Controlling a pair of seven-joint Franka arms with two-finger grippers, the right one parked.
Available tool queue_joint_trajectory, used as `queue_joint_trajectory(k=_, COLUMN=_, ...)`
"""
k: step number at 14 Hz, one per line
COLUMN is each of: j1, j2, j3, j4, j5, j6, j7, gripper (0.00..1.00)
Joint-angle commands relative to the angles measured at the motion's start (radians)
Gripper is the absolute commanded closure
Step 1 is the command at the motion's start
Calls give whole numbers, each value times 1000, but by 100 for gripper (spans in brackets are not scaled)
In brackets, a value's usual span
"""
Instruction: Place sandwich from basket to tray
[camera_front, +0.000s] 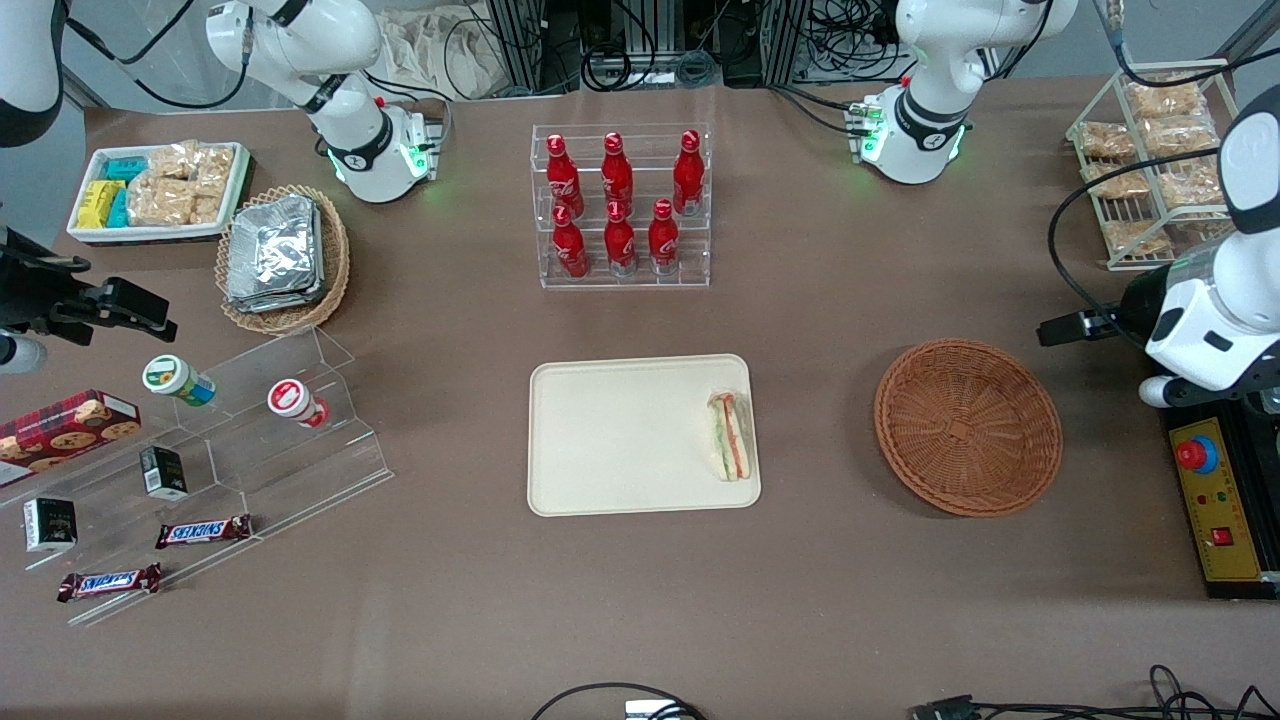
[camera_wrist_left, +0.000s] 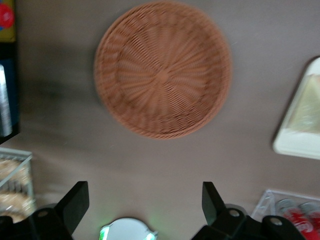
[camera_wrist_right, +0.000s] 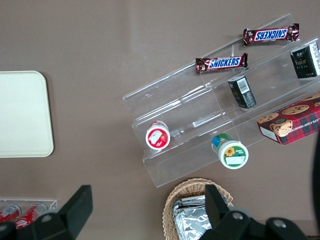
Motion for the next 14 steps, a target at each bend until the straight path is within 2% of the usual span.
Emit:
queue_joint_trajectory(k=1, j1=0, j2=30, j3=-17, j4=61, j5=53, j6=-47, j7=7, gripper=0)
queue_joint_trajectory(k=3, j1=-12, j2=44, j3=-26, j4=90, j5=98, j6=-47, j7=9, gripper=0)
queue_joint_trajectory(k=6, j1=-14, j2=-11, j3=-63, j4=86, j5=87, j6=-46, j7=17, gripper=0)
queue_joint_trajectory(k=8, j1=-15, j2=-88, j3=-95, j4=-4, j5=86, j6=19, j7=15, gripper=0)
queue_joint_trajectory(k=11, j1=-8, j2=-235, j3=-93, j4=-232, j5=38, j6=224, j7=16, gripper=0)
queue_joint_trajectory(k=14, j1=-1, j2=-180, j3=-92, j4=-136, j5=17, j6=183, j7=18, gripper=0)
